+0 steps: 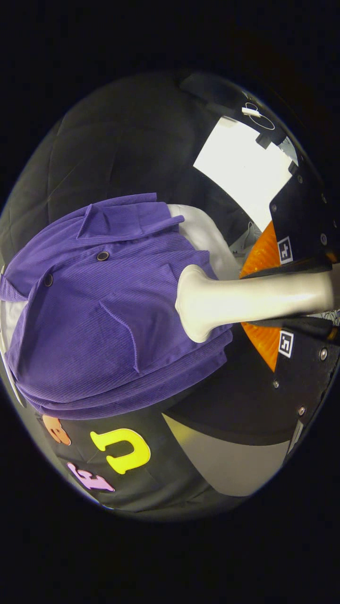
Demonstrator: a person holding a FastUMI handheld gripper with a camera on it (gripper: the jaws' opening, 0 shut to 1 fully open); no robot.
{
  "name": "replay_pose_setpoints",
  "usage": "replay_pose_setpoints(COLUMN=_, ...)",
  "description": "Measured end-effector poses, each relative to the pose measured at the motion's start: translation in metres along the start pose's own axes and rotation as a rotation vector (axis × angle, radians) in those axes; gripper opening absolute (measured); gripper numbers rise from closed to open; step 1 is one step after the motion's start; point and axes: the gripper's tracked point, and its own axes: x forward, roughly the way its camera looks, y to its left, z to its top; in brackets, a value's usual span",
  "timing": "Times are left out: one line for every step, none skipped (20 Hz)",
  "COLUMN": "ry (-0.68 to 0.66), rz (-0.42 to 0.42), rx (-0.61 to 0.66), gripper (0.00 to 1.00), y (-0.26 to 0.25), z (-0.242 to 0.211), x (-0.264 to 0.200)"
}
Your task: Iron the clothes twice with a garment steamer, once on the left side and once on the right side.
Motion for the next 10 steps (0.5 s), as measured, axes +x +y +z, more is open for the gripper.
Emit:
replay_pose_setpoints(ry=0.006, rz=0.008, rx=-0.001, gripper=0.37, y=-0.001, z=-0.003, x=-0.003)
replay_pose_setpoints(ry=0.014, rz=0.014, rx=0.002, gripper=0.37, y=-0.003, z=-0.005, x=-0.005)
replay_pose_setpoints(ry=0.019, rz=0.02, rx=0.004, gripper=0.37, y=-0.005, z=-0.006, x=-0.008)
replay_pose_setpoints(ry=0.019, rz=0.026, rx=0.008, gripper=0.37, y=-0.008, z=-0.004, x=-0.012)
replay_pose_setpoints(ry=0.017, rz=0.032, rx=0.02, gripper=0.37, y=-0.013, z=-0.001, x=-0.017)
replay_pose_setpoints(ry=0.012, rz=0.042, rx=0.029, gripper=0.37, y=-0.015, z=0.003, x=-0.023)
replay_pose_setpoints(ry=0.003, rz=0.059, rx=0.038, gripper=0.37, y=-0.018, z=0.009, x=-0.03)
replay_pose_setpoints(ry=-0.01, rz=0.079, rx=0.043, gripper=0.36, y=-0.022, z=0.017, x=-0.038)
replay_pose_setpoints(ry=-0.025, rz=0.096, rx=0.05, gripper=0.36, y=-0.025, z=0.026, x=-0.046)
replay_pose_setpoints(ry=-0.042, rz=0.116, rx=0.061, gripper=0.37, y=-0.028, z=0.037, x=-0.055)
